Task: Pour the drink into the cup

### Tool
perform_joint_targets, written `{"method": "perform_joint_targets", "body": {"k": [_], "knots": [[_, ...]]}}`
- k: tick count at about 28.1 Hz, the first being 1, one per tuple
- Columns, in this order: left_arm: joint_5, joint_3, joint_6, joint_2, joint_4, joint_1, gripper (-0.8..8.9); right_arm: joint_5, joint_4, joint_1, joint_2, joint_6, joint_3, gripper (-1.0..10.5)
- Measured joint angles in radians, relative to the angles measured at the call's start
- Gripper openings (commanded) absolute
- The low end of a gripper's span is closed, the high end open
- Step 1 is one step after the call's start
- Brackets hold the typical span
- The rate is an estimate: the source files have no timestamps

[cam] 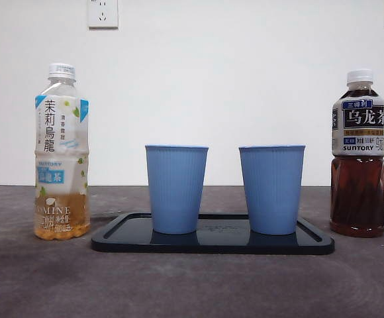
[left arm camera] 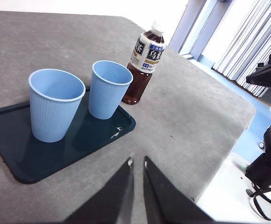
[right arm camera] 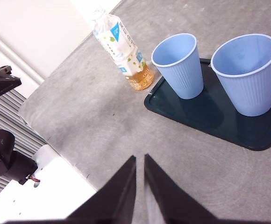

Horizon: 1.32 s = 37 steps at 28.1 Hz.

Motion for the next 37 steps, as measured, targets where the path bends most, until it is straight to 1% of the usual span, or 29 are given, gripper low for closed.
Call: {"method": "perform_joint_targets", "body": {"k": [11, 13, 17, 20, 22, 24, 27, 29, 32, 35, 37], "knots": [[0.000, 0.000, 0.003, 0.000, 0.000, 0.001, 0.24, 0.000, 0.000, 0.000, 0.000, 0.000, 0.000, 0.2], [0.001, 0.000, 0.008, -0.010, 0.000, 0.024, 0.24, 0.000, 0.000, 0.000, -0.001, 0.000, 0.000, 0.2], [0.004, -0.002, 0.026, -0.032, 0.018, 0.155, 0.24, 0.000, 0.000, 0.000, -0.001, 0.000, 0.000, 0.2], [0.004, -0.042, 0.029, -0.053, 0.054, 0.288, 0.24, 0.000, 0.000, 0.000, -0.001, 0.000, 0.000, 0.2], [0.003, -0.109, 0.041, -0.079, 0.106, 0.385, 0.24, 0.000, 0.000, 0.000, -0.002, 0.000, 0.000, 0.2], [0.003, -0.187, 0.060, -0.111, 0.172, 0.453, 0.25, 0.000, 0.000, 0.000, -0.002, 0.000, 0.000, 0.2], [-0.001, -0.323, 0.097, -0.172, 0.276, 0.520, 0.24, 0.000, 0.000, 0.000, -0.002, 0.000, 0.000, 0.2], [-0.031, -0.401, 0.110, -0.205, 0.323, 0.539, 0.24, 0.000, 0.000, 0.000, -0.002, 0.000, 0.000, 0.2], [-0.148, -0.496, 0.109, -0.245, 0.332, 0.547, 0.24, 0.000, 0.000, 0.000, -0.002, 0.000, 0.000, 0.2], [-0.254, -0.528, 0.103, -0.263, 0.335, 0.547, 0.24, 0.000, 0.000, 0.000, -0.002, 0.000, 0.000, 0.2], [-0.306, -0.531, 0.100, -0.280, 0.344, 0.547, 0.24, 0.000, 0.000, 0.000, -0.002, 0.000, 0.000, 0.2]]}}
